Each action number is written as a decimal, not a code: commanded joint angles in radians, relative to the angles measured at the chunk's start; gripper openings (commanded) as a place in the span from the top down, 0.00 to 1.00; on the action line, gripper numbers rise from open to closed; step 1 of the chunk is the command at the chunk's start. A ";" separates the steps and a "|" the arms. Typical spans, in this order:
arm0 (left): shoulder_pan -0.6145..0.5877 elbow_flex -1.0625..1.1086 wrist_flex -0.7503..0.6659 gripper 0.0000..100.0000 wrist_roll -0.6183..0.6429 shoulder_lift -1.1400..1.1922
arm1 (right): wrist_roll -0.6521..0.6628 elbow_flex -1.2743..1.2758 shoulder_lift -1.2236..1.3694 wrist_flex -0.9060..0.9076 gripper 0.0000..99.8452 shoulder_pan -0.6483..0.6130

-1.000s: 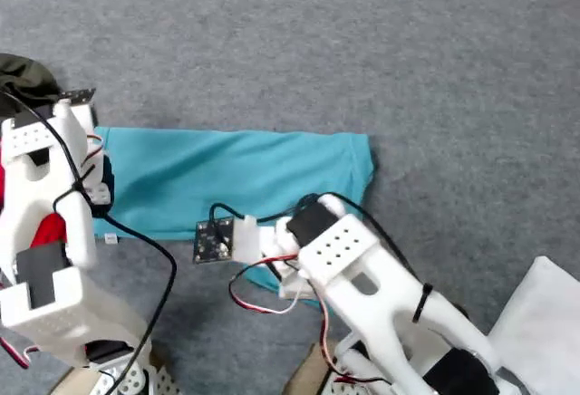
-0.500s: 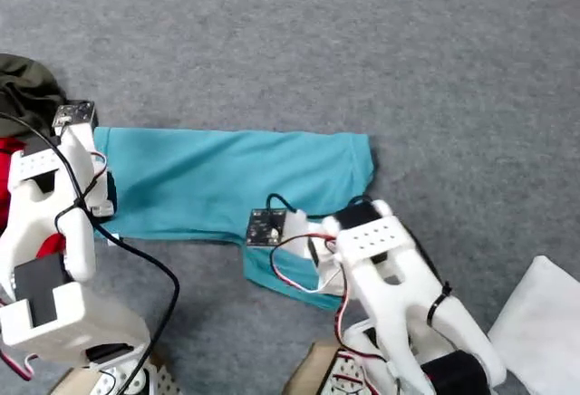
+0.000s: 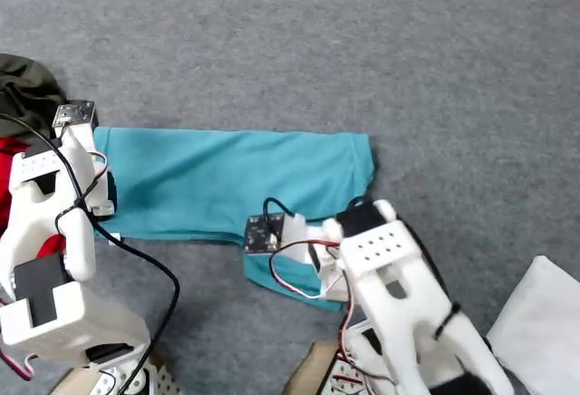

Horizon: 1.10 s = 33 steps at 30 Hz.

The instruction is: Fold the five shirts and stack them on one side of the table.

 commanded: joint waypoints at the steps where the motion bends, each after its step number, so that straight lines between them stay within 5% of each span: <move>1: 0.000 -0.005 -0.009 0.98 0.006 -0.039 | -0.003 -0.160 -0.081 0.078 0.74 -0.015; 5: -0.002 -0.005 -0.009 0.98 0.044 -0.047 | -0.040 -0.294 -0.018 0.097 0.74 -0.042; 15: -0.038 -0.018 -0.008 0.98 0.063 -0.048 | -0.164 -0.189 0.223 -0.087 0.74 -0.357; 33: -0.049 -0.029 -0.011 0.98 0.072 -0.048 | -0.227 -0.251 0.450 -0.336 0.74 -0.384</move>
